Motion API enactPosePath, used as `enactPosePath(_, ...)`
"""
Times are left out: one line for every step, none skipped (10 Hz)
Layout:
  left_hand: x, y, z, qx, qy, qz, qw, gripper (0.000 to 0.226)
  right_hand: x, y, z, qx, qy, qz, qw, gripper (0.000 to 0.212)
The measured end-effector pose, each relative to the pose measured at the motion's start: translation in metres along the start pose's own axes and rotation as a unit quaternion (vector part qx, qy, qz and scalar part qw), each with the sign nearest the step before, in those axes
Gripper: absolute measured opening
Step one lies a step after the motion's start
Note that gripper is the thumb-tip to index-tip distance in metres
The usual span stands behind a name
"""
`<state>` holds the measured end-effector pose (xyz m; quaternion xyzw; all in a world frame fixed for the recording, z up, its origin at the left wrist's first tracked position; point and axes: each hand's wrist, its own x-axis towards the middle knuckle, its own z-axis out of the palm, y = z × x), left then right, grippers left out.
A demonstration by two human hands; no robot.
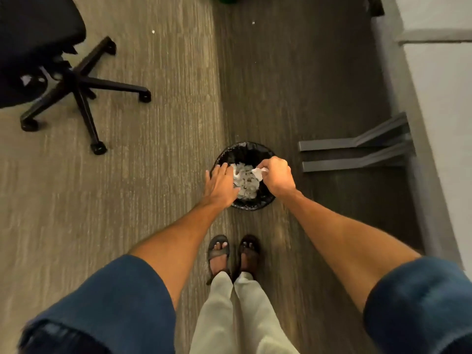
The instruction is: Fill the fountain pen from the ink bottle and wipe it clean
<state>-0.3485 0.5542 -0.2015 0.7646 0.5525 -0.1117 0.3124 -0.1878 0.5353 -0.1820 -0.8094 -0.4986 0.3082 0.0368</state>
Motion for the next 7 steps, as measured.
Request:
enactPosePath(0.015, -0.008, 0.015, 0.002, -0.014, -0.005, 1.000, 0.073, 0.020, 0.009, 0.020, -0.008, -0.016, 0.006, 1.000, 0.034)
enactPosePath(0.036, -0.017, 0.034, 0.004, -0.031, -0.011, 0.999, 0.072, 0.047, 0.019, 0.048, -0.019, -0.038, 0.009, 0.999, 0.038)
enactPosePath(0.045, -0.021, 0.045, 0.006, -0.038, -0.017, 0.999, 0.072, 0.059, 0.026, 0.060, -0.014, -0.055, 0.016, 0.998, 0.039)
enactPosePath(0.053, -0.022, 0.053, 0.006, -0.046, -0.023, 0.999, 0.071, 0.066, 0.033, 0.068, -0.008, -0.059, 0.020, 0.998, 0.040)
enactPosePath(0.058, -0.017, 0.052, 0.005, -0.046, -0.025, 0.999, 0.070, 0.067, 0.040, 0.064, -0.003, -0.048, 0.015, 0.999, 0.038)
enactPosePath(0.061, -0.010, 0.048, -0.002, -0.040, -0.023, 0.999, 0.069, 0.063, 0.039, 0.059, -0.010, -0.041, 0.003, 0.999, 0.036)
enactPosePath(0.060, 0.000, 0.038, 0.020, -0.037, -0.006, 0.999, 0.069, 0.051, 0.035, 0.046, -0.031, -0.030, -0.015, 0.999, 0.032)
